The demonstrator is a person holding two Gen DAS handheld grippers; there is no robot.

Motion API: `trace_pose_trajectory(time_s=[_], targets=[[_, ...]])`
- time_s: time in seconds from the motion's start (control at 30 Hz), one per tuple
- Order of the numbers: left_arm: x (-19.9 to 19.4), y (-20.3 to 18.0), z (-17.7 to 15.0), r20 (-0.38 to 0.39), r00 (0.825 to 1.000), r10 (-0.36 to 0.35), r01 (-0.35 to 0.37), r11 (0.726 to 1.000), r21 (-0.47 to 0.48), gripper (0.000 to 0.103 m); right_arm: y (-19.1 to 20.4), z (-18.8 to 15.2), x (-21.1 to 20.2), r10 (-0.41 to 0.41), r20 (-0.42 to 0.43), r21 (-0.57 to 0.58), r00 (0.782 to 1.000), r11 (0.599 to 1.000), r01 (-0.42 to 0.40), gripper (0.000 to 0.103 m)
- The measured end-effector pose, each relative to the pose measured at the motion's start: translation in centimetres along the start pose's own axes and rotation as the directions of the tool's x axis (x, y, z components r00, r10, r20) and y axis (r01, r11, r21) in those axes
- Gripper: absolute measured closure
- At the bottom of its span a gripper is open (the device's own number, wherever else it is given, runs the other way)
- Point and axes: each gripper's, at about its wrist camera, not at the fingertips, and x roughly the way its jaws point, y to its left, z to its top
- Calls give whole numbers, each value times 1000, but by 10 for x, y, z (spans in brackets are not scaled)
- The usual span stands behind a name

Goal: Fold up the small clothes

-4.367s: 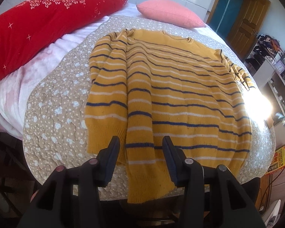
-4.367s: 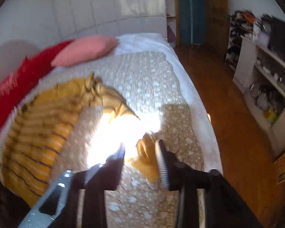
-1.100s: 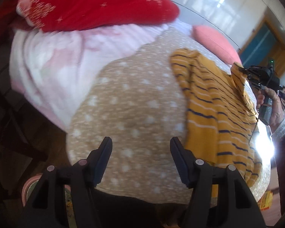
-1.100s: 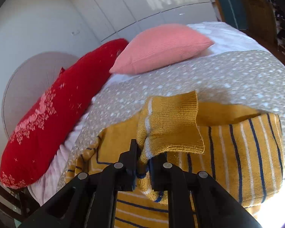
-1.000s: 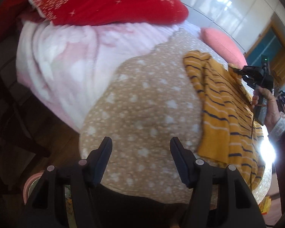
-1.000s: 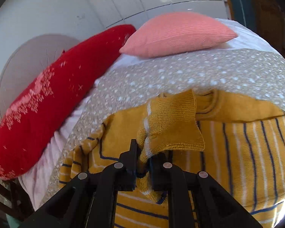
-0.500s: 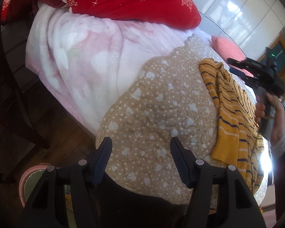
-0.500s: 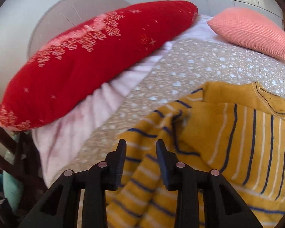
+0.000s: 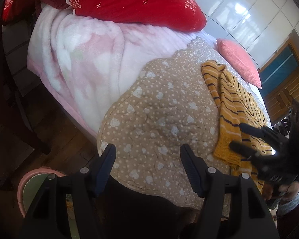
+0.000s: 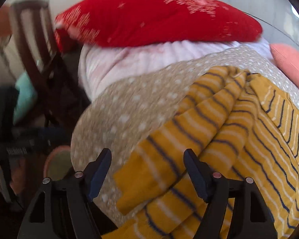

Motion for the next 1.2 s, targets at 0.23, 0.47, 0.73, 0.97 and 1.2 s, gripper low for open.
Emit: trace_pose_trajectory(time_s=[0.23, 0.47, 0.73, 0.97, 1.2], targets=[[-5, 6, -4, 5, 1000, -10, 10, 1000, -10, 37, 13, -6, 15, -134, -20, -82, 991, 988, 132, 80], [-8, 8, -4, 5, 1000, -9, 9, 1000, -8, 37, -24, 60, -26, 16, 143, 157, 990, 987, -39, 95], [-23, 10, 2, 32, 999, 33, -33, 999, -11, 37, -25, 176, -105, -20, 349, 34, 937, 999, 8, 95], [-18, -6, 7, 17, 999, 48, -48, 998, 28, 37, -81, 177, -157, -221, 291, 7, 931, 973, 229, 95], [6, -53, 10, -32, 999, 21, -17, 993, 120, 37, -218, 75, -182, -457, 105, 225, 883, 876, 426, 95]])
